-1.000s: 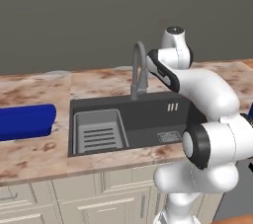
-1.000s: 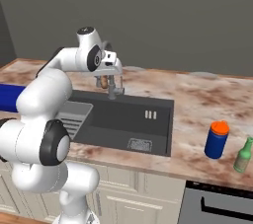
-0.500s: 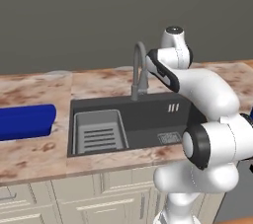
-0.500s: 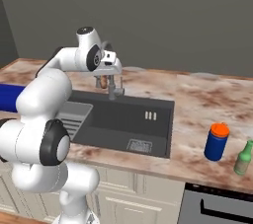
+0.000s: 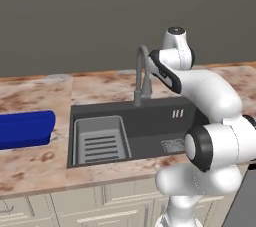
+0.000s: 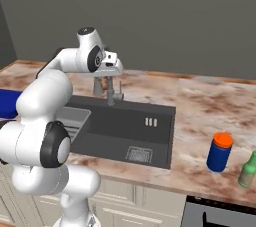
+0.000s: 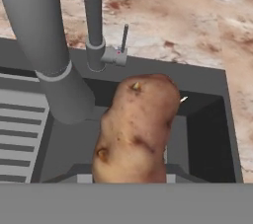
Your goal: Pick up all produce items and place them in the sink. Turn on the sink faucet to wash them. Then turn the sink off and put them in the tray.
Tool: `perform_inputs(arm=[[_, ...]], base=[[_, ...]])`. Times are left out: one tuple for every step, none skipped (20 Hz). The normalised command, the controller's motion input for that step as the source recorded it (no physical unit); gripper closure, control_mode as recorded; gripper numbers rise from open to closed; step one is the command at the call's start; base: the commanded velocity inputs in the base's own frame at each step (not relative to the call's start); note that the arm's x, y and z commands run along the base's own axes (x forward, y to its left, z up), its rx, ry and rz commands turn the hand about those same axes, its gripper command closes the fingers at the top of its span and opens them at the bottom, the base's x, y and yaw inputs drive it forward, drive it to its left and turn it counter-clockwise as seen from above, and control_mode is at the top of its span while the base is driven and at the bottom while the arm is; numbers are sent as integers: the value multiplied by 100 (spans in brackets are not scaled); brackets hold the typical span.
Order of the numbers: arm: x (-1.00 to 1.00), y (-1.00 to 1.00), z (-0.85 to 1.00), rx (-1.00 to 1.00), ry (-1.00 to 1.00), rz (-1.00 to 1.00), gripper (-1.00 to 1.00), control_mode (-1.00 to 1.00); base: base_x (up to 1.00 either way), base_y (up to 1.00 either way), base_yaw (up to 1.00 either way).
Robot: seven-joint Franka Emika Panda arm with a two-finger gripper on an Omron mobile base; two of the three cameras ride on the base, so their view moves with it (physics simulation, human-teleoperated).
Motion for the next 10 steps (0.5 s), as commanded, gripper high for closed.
perform_inputs(arm=[[0, 0, 0, 0, 0, 0, 100, 100], [0, 0, 0, 0, 0, 0, 100, 100], [0, 0, 0, 0, 0, 0, 100, 100], [0, 0, 0, 0, 0, 0, 100, 100], [0, 0, 0, 0, 0, 0, 100, 100], [0, 0, 0, 0, 0, 0, 100, 100], [0, 0, 0, 0, 0, 0, 100, 100], [0, 0, 0, 0, 0, 0, 100, 100], [0, 0, 0, 0, 0, 0, 100, 100], [0, 0, 0, 0, 0, 0, 100, 100]], base=[[40, -10, 0], [42, -7, 0], [43, -10, 0], [41, -8, 0], [38, -5, 0], [28, -3, 0], [21, 0, 0], [15, 0, 0], [11, 0, 0], [7, 0, 0]])
